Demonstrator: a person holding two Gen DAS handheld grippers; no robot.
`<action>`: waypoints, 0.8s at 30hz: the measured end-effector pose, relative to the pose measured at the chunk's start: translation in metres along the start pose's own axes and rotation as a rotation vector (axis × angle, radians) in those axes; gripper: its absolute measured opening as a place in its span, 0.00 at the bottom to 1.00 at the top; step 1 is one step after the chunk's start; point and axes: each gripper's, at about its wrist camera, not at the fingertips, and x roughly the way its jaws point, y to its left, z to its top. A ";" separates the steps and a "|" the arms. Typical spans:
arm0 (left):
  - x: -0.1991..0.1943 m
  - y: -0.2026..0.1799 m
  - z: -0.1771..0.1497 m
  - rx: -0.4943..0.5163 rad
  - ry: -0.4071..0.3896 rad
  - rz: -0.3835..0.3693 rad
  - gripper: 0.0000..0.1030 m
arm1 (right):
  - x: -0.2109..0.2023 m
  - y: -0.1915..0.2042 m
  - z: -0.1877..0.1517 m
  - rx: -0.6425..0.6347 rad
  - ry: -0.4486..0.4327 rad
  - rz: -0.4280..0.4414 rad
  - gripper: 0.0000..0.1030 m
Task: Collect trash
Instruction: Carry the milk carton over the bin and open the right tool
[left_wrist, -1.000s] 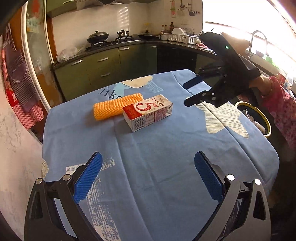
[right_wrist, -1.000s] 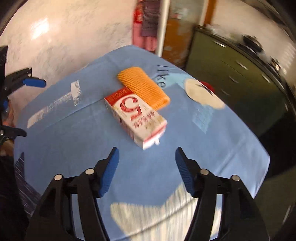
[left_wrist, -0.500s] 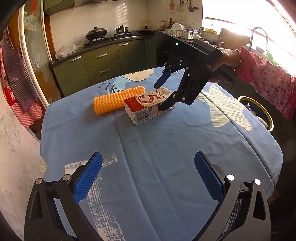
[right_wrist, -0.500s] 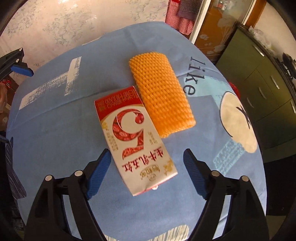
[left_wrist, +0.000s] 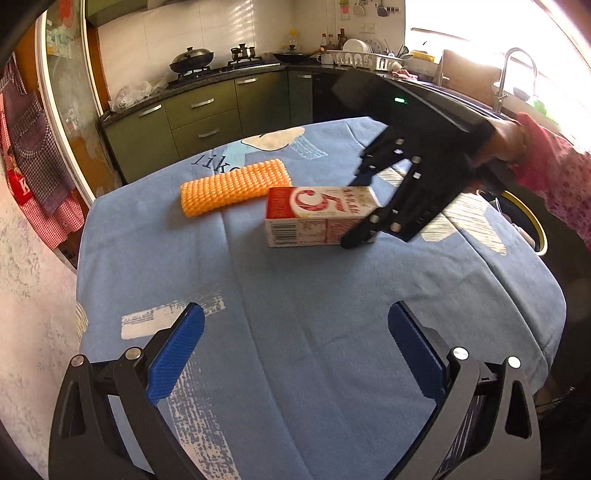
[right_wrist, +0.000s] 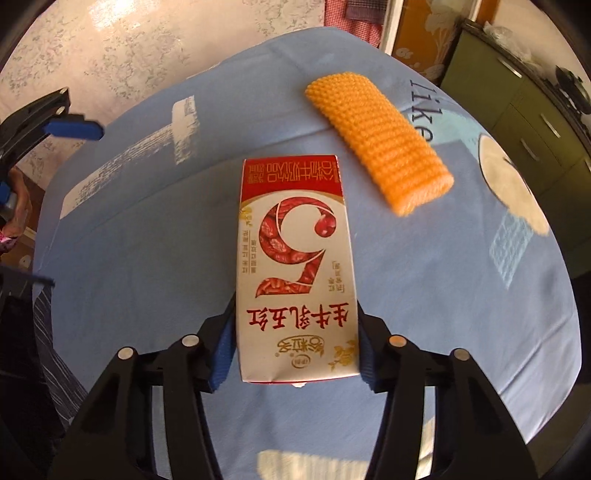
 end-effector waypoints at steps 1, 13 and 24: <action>0.000 -0.001 -0.001 0.001 0.000 0.001 0.95 | -0.003 0.005 -0.006 0.012 -0.007 -0.005 0.50; -0.011 -0.024 -0.011 0.048 -0.010 0.002 0.95 | -0.064 0.041 -0.113 0.269 -0.155 -0.068 0.50; -0.014 -0.051 -0.011 0.084 -0.028 -0.058 0.95 | -0.124 0.019 -0.269 0.706 -0.151 -0.343 0.50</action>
